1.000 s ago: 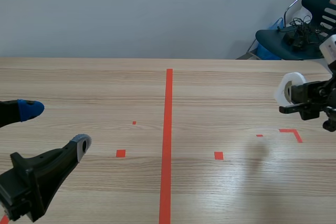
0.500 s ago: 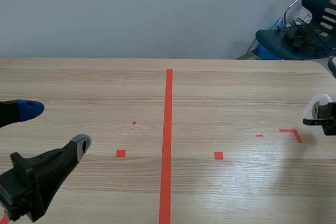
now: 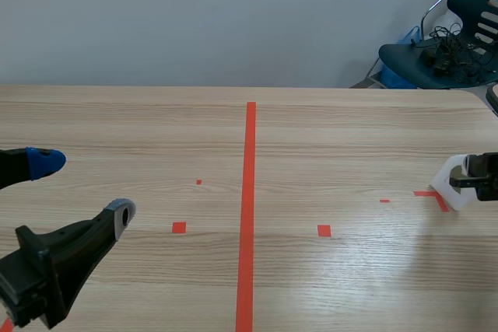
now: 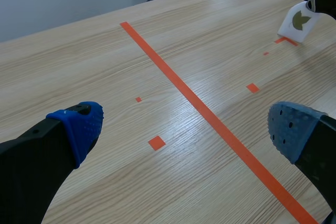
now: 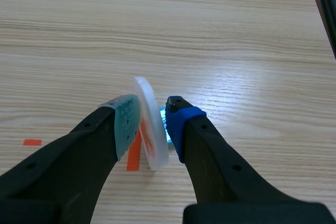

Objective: Do the leaf sorting experiment

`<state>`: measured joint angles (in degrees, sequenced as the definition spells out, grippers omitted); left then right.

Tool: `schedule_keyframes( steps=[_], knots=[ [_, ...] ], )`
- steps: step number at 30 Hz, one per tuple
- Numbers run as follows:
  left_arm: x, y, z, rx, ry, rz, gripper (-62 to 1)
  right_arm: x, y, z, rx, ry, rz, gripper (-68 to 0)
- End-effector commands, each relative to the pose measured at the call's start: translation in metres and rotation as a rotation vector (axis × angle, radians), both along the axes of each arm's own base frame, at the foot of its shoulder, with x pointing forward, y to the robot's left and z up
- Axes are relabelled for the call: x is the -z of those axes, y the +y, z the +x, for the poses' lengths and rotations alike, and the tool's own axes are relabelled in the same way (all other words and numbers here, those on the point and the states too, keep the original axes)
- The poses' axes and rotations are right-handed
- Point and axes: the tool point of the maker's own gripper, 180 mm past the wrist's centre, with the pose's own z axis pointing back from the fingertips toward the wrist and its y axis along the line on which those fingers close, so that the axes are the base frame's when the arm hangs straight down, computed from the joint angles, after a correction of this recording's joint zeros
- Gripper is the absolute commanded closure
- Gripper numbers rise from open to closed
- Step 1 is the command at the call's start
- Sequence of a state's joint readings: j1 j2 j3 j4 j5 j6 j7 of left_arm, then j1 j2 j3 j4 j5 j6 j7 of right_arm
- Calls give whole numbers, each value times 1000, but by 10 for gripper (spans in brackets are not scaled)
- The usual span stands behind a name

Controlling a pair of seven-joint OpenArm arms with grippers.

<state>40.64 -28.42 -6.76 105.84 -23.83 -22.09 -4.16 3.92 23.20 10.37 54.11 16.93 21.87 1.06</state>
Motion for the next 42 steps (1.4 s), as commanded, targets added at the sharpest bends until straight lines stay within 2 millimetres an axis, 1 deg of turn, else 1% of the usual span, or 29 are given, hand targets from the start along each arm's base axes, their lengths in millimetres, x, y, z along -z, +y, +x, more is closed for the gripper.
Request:
schedule_keyframes(
  steps=[1,4,5,6,9,14,17,19,21,25,29,32,35,40,42],
  knots=[
    [-6,-1,1,-1,-18,-19,-623,-7,-5,4,1,-22,-9,-142],
    [-6,-1,1,-1,-18,-19,-623,-9,-5,4,1,-40,-8,-143],
    [-6,-1,1,-1,-18,-19,-623,-13,-4,6,-11,-61,-4,-152],
    [-6,-1,1,-1,-18,-19,-623,-18,-3,8,-22,-87,-2,-185],
    [-6,-1,1,-1,-18,-19,-623,-35,1,13,-79,-132,21,-356],
    [-7,-1,1,-1,-19,-19,-623,-76,4,19,-174,-195,40,-521],
    [-7,-1,1,-1,-19,-19,-623,-105,12,25,-223,-249,52,-679],
    [-7,-1,1,-1,-19,-20,-623,-119,22,26,-275,-252,48,-679],
    [-7,-1,1,-1,-19,-19,-623,-126,36,26,-330,-224,33,-679],
    [-7,-1,1,-1,-19,-19,-623,-129,69,18,-466,-143,-7,-679],
    [-7,-1,1,-1,-21,-21,-623,-123,101,6,-563,-80,-48,-679],
    [-7,-1,1,-1,-21,-21,-623,-122,125,-11,-637,-70,-69,-679],
    [-7,-1,1,-1,-21,-21,-623,-123,145,-31,-695,-69,-85,-679],
    [-7,-1,1,-1,-21,-21,-623,-115,177,-76,-791,-27,-68,-679],
    [-7,-1,1,-1,-21,-21,-623,-115,188,-91,-818,-20,-39,-679]
  ],
)
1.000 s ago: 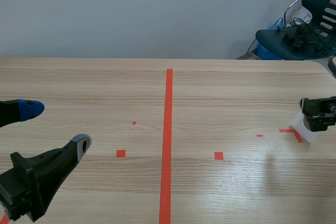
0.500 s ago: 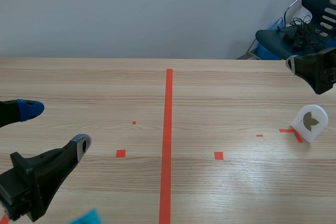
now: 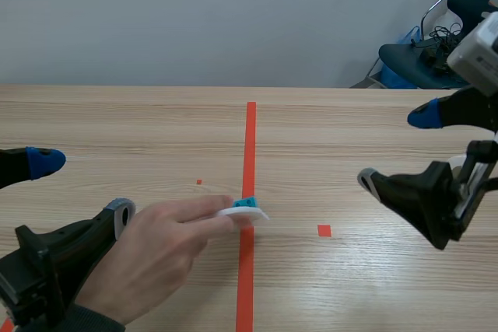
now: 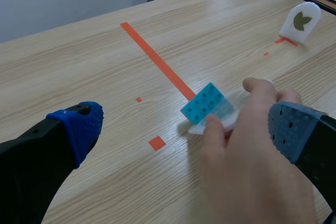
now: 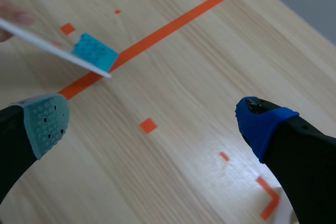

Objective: Do the leaf sorting experiment

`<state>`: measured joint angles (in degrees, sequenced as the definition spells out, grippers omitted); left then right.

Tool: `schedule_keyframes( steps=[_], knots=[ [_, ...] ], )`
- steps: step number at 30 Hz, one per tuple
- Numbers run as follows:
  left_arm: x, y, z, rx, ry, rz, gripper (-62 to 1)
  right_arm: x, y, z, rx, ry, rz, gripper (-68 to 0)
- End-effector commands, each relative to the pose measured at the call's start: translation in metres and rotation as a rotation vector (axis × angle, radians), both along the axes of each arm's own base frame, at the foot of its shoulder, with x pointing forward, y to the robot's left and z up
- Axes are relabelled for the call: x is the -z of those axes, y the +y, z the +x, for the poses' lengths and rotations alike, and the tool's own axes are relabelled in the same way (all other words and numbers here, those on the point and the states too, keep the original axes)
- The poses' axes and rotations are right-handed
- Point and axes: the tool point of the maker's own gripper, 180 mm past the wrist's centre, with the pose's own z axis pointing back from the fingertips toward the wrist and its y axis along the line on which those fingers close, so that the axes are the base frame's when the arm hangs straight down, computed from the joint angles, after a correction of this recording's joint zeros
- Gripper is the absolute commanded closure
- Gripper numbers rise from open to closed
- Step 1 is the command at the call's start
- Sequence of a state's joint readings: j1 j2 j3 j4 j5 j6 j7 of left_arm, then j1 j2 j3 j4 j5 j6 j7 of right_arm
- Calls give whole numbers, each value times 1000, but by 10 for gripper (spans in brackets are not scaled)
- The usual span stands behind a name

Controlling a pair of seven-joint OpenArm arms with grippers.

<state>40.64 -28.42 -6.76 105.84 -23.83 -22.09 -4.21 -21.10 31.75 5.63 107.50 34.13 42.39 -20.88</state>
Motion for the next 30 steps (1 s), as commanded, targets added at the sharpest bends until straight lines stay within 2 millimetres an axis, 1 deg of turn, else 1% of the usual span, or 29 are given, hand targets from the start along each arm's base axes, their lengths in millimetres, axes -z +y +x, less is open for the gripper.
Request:
schedule_keyframes(
  steps=[1,5,8,16,19,22,25,30],
  knots=[
    [-7,-1,1,-1,-21,-20,-623,-8,5,-5,-11,-11,39,-679],
    [-7,-1,1,-1,-21,-20,-623,-15,23,-26,-41,0,79,-679],
    [-7,-1,1,-1,-21,-20,-623,-20,29,-32,-43,-4,100,-679],
    [-7,-1,1,-1,-21,-21,-623,-20,29,-32,-44,-6,96,-679],
    [-7,-1,1,-1,-22,-20,-623,-23,30,-32,-45,-18,110,-679],
    [-10,-1,7,0,-33,-10,-623,-24,30,-31,-46,-23,116,-679],
    [-4,0,13,5,-9,36,-623,-24,30,-31,-45,-23,117,-679],
    [-1,-7,21,23,-10,31,-623,-25,31,-31,-46,-23,120,-679]
  ],
)
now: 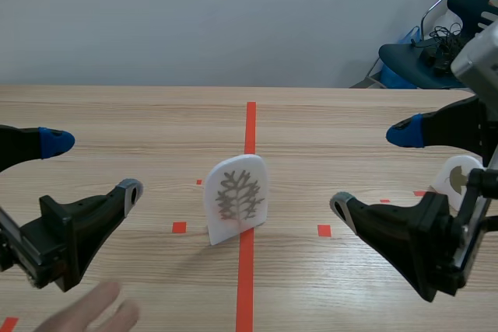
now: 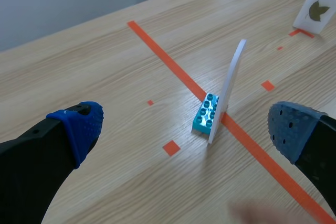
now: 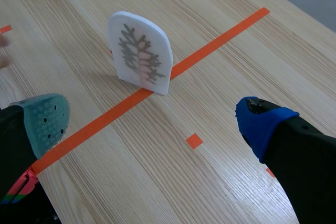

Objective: Do the leaf sorting experiment

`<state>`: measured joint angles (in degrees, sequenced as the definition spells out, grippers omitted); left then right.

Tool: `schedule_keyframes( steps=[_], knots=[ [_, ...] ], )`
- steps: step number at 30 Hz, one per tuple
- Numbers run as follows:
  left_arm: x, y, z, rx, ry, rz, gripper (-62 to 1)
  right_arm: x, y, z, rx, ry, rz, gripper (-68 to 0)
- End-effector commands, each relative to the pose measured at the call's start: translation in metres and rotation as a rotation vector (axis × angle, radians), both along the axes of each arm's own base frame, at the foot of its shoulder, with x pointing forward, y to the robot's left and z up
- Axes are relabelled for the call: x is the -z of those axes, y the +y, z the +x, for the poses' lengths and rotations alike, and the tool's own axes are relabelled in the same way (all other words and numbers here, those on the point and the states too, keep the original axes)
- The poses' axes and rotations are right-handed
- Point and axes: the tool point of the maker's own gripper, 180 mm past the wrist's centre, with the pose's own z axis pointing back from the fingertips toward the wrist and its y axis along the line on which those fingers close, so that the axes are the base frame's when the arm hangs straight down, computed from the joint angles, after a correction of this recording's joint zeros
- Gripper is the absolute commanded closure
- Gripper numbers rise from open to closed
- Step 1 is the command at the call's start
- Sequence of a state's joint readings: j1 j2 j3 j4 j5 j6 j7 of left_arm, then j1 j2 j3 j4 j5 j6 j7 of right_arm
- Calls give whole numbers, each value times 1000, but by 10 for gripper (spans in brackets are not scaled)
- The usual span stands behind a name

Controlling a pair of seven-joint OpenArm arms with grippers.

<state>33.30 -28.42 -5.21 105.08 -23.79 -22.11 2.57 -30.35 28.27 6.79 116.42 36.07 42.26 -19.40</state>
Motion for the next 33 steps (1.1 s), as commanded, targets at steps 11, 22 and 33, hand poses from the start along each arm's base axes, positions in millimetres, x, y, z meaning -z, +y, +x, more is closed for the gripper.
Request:
schedule_keyframes(
  steps=[11,22,33],
  knots=[
    [58,-24,5,45,66,-40,-623,-8,-2,5,-4,-31,14,-679],
    [108,-66,25,93,56,-97,-623,-7,-3,5,2,-32,5,-679],
    [113,-107,46,129,23,-153,-623,-7,-9,11,51,-34,4,-679]
  ],
)
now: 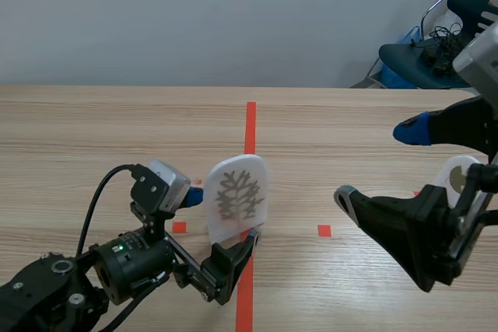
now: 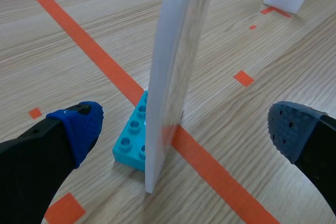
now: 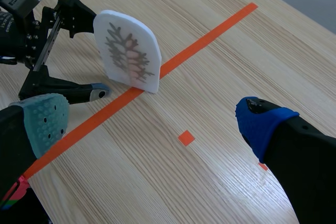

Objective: Do the leaf sorting experiment

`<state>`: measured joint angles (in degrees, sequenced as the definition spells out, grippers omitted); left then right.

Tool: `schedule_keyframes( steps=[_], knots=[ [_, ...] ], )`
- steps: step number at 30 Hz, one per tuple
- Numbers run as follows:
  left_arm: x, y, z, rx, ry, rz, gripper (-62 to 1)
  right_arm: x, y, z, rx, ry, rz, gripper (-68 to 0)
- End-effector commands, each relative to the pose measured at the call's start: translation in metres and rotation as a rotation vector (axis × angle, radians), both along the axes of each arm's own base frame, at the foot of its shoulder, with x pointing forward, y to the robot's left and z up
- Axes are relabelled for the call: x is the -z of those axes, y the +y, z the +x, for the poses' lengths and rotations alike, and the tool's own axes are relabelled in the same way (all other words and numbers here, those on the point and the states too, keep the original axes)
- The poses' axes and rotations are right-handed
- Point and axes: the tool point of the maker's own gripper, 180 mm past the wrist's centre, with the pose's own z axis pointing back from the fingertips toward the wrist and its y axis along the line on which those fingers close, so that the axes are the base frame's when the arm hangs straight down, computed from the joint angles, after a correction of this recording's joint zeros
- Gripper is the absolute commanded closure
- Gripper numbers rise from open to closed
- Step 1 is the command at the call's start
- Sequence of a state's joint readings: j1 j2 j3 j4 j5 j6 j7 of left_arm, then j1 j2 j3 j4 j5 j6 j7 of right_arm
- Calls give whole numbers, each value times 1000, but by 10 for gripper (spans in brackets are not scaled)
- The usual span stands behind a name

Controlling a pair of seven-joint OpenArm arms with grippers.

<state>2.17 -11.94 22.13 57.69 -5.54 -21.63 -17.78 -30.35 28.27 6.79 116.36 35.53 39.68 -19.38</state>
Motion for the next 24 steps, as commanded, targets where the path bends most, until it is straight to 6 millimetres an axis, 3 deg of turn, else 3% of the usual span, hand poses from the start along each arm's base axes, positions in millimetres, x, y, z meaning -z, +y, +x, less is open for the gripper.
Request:
schedule_keyframes(
  steps=[1,7,12,14,19,24],
  knots=[
    [-16,-5,9,-8,-42,-41,-623,-8,-3,6,5,-32,12,-679],
    [-27,-13,15,-20,-71,-80,-623,-8,-3,6,5,-32,12,-679],
    [-26,-14,15,-20,-69,-81,-304,-8,-3,6,5,-32,12,-679],
    [-27,-14,15,-21,-70,-81,-216,-8,-3,6,5,-32,12,-679],
    [-27,-12,15,-22,-70,-81,-61,-8,-3,6,5,-32,12,-679],
    [-32,-7,20,-39,-86,-83,-44,-8,-3,6,5,-32,12,-679]
  ],
)
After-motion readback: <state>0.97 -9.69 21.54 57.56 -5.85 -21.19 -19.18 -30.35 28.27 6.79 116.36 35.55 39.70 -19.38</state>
